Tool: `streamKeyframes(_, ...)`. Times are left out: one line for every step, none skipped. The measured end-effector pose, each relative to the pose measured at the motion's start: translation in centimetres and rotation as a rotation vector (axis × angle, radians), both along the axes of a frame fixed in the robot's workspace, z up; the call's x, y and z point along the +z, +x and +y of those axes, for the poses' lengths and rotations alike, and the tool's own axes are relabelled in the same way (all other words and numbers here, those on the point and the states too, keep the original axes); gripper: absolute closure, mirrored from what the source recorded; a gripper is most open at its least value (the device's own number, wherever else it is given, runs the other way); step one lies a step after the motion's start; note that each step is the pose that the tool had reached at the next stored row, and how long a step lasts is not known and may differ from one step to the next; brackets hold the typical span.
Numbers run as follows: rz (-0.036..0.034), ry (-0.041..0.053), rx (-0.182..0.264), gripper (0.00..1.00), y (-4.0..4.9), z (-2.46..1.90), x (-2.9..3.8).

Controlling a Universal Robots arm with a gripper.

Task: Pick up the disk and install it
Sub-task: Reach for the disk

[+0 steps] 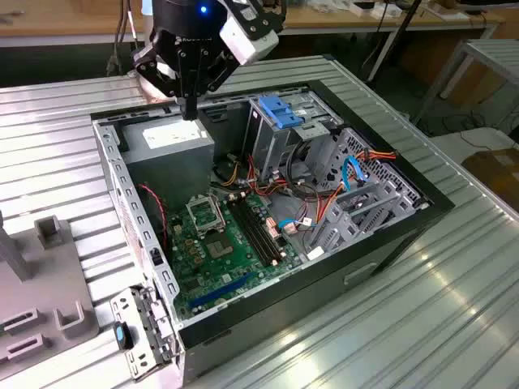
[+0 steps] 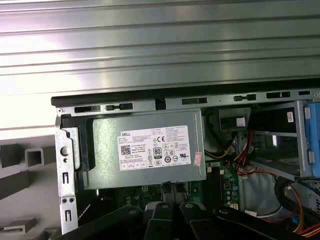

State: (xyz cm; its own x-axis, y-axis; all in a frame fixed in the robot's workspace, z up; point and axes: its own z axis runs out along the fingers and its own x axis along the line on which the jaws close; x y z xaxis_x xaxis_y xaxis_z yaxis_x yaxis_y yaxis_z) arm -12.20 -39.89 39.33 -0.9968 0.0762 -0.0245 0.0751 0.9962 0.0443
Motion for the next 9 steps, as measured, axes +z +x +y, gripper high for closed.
streamKeyframes(0.0000, 0.0000, 0.000, 0.89, 0.00, 0.00, 0.00)
streamKeyframes(0.0000, 0.0000, 0.000, 0.89, 0.00, 0.00, 0.00)
streamKeyframes(0.0000, 0.0000, 0.000, 0.89, 0.00, 0.00, 0.00)
streamKeyframes(0.0000, 0.0001, 0.000, 0.89, 0.00, 0.00, 0.00)
streamKeyframes(0.0000, 0.0000, 0.000, 0.89, 0.00, 0.00, 0.00)
streamKeyframes(0.0000, 0.0000, 0.000, 0.89, 0.00, 0.00, 0.00)
streamKeyframes(0.0000, 0.0000, 0.000, 0.89, 0.00, 0.00, 0.00)
streamKeyframes(0.0000, 0.0000, 0.000, 0.89, 0.00, 0.00, 0.00)
streamKeyframes(0.0000, 0.0000, 0.000, 0.89, 0.00, 0.00, 0.00)
